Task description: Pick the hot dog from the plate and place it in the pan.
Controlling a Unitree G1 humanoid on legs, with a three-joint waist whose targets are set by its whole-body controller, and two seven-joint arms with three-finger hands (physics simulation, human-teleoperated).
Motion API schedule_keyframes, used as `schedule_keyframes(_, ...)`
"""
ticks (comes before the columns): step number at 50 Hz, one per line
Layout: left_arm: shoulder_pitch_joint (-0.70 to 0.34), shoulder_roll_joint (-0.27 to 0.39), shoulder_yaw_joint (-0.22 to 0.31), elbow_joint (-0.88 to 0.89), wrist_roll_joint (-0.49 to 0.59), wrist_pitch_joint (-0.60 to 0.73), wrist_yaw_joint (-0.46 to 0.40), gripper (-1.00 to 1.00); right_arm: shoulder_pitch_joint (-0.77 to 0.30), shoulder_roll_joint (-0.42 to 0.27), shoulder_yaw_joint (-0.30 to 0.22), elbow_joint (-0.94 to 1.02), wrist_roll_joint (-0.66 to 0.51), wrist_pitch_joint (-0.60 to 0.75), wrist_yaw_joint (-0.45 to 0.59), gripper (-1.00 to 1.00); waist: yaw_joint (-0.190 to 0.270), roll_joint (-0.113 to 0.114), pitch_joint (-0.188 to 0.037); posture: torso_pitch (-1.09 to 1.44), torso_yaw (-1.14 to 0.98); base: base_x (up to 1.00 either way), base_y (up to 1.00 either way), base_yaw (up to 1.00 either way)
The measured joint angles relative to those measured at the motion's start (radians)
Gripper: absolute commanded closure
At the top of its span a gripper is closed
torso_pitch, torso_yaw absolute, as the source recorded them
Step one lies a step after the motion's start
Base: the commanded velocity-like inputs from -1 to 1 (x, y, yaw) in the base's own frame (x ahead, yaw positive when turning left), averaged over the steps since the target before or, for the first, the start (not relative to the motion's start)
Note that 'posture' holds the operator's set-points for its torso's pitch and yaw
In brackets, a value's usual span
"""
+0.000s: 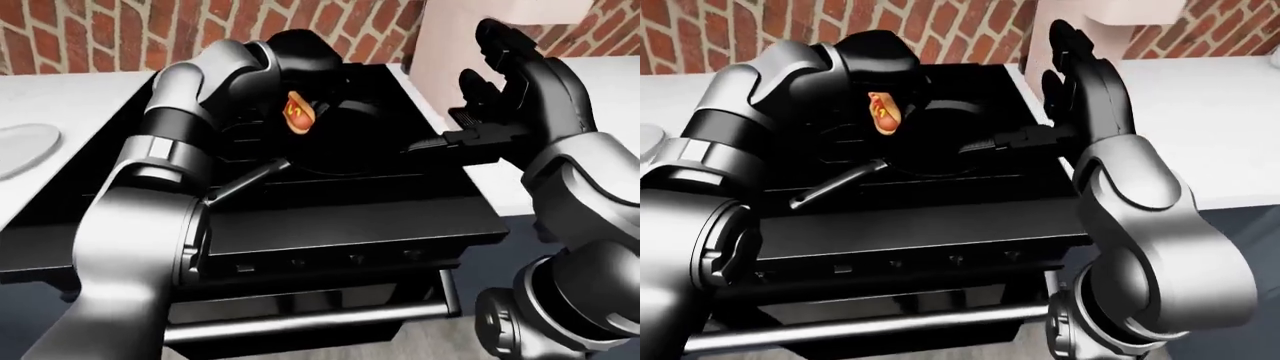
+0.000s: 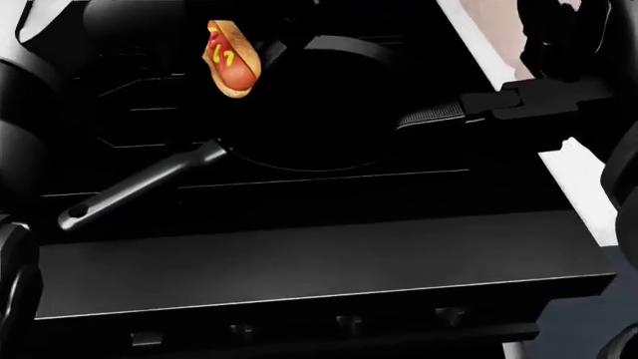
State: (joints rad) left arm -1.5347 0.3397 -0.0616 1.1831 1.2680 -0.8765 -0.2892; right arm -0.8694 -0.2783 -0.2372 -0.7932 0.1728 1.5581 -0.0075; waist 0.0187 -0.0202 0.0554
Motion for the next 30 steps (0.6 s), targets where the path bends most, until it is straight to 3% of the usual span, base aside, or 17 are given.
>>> schedule_keyframes(6, -0.011, -0.002, 0.004, -0.008, -0.011, 0.001, 0.003, 1.00, -0.008, -0.003, -0.006, -0.012, -0.002, 0.009, -0.001, -1.00, -0.015, -0.011, 0.015, 0.00, 0.00, 0.01, 0.00, 0.00)
schedule_keyframes(12, 0.002, -0.002, -0.002, 0.005, -0.008, 0.000, -0.006, 1.00, -0.009, -0.001, 0.002, -0.003, -0.005, 0.020, -0.002, -1.00, -0.022, 0.028, 0.017, 0.00, 0.00, 0.05, -0.01, 0.00)
schedule_keyframes(19, -0.011, 0.021, 0.007, 0.008, -0.001, 0.012, -0.015, 1.00, -0.032, -0.001, 0.011, -0.013, 0.005, 0.015, 0.010, -1.00, -0.007, 0.022, -0.002, 0.00, 0.00, 0.05, -0.01, 0.00)
schedule_keyframes(22, -0.020, 0.018, 0.013, -0.003, -0.014, 0.017, -0.003, 1.00, -0.021, 0.002, 0.012, -0.007, 0.004, 0.007, 0.012, -1.00, -0.007, 0.016, 0.011, 0.00, 0.00, 0.01, -0.22, 0.00)
schedule_keyframes(24, -0.009, 0.011, 0.006, 0.012, -0.014, 0.014, -0.005, 1.00, -0.011, 0.003, 0.016, 0.006, 0.005, 0.021, 0.013, -1.00, -0.012, 0.053, 0.011, 0.00, 0.00, 0.03, -0.50, 0.00)
schedule_keyframes(26, -0.011, 0.004, -0.003, 0.024, -0.008, 0.009, -0.011, 1.00, -0.017, -0.001, 0.011, 0.009, 0.003, 0.030, 0.013, -1.00, -0.019, 0.069, -0.002, 0.00, 0.00, 0.03, -0.42, 0.00)
schedule_keyframes(28, -0.015, 0.003, -0.002, 0.016, -0.007, 0.007, -0.012, 1.00, -0.021, -0.003, 0.004, 0.003, -0.003, 0.019, 0.010, -1.00, -0.021, 0.050, -0.017, 0.00, 0.00, 0.00, -0.18, 0.00)
schedule_keyframes(30, -0.023, 0.011, 0.006, 0.004, -0.012, 0.009, -0.007, 1.00, -0.025, -0.004, 0.004, -0.004, -0.007, 0.004, 0.006, -1.00, -0.012, 0.006, -0.015, 0.00, 0.00, 0.00, 0.00, 0.00)
